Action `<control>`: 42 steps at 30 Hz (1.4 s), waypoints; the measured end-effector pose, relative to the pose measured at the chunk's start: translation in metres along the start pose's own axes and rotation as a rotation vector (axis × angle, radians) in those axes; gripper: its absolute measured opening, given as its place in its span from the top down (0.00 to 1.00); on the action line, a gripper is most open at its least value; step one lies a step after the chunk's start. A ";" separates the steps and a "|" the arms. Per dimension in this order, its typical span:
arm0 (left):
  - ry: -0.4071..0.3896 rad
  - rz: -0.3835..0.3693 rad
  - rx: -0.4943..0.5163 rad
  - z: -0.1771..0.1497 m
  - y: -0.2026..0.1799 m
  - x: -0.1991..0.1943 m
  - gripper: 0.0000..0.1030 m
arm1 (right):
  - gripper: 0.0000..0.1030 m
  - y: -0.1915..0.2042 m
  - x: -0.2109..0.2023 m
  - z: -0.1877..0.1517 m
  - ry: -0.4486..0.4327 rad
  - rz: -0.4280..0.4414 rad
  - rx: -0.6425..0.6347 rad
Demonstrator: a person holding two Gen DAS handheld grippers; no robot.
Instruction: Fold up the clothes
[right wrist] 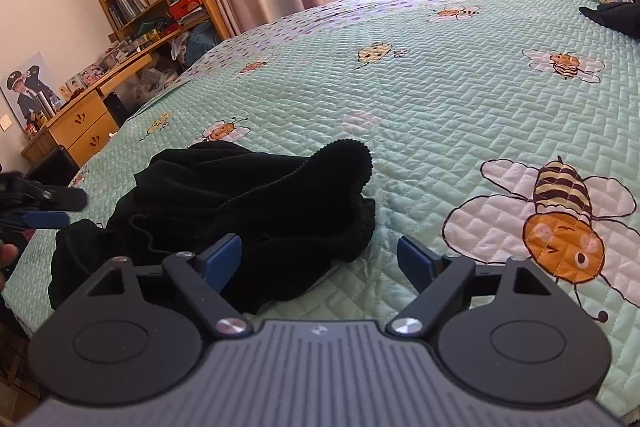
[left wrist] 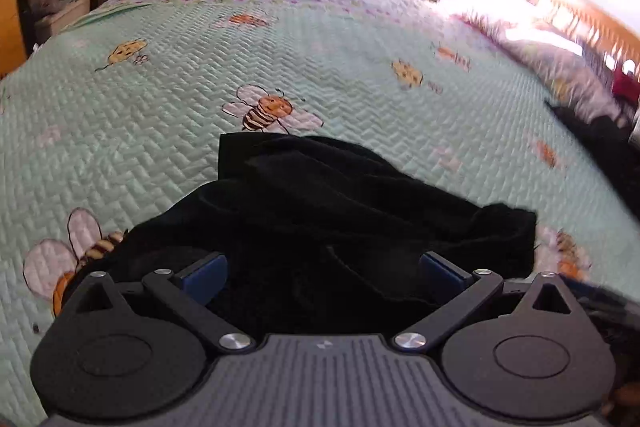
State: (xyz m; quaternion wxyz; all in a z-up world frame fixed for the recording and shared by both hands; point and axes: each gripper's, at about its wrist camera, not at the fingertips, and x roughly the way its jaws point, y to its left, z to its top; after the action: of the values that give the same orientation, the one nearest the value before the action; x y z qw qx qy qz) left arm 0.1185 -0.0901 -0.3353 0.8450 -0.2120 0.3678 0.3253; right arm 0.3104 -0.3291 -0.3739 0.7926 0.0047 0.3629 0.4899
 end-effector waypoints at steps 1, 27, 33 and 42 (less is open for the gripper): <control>0.013 0.017 0.034 0.001 -0.005 0.007 0.02 | 0.17 -0.002 0.000 0.000 -0.002 0.000 0.005; -0.369 0.194 0.132 0.064 -0.042 -0.115 0.80 | 0.17 -0.028 -0.015 -0.003 -0.068 -0.026 0.070; -0.483 0.273 0.175 0.075 -0.050 -0.175 0.80 | 0.17 -0.027 -0.013 -0.004 -0.072 -0.015 0.077; -0.439 0.320 0.233 0.072 -0.057 -0.179 0.81 | 0.17 -0.024 -0.014 -0.005 -0.077 -0.006 0.077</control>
State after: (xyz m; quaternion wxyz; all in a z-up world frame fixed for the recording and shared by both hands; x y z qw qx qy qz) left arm 0.1012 -0.1576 -0.1459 0.8608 0.0225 0.2400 0.4482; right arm 0.3229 -0.3543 -0.3780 0.8067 0.0527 0.3506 0.4727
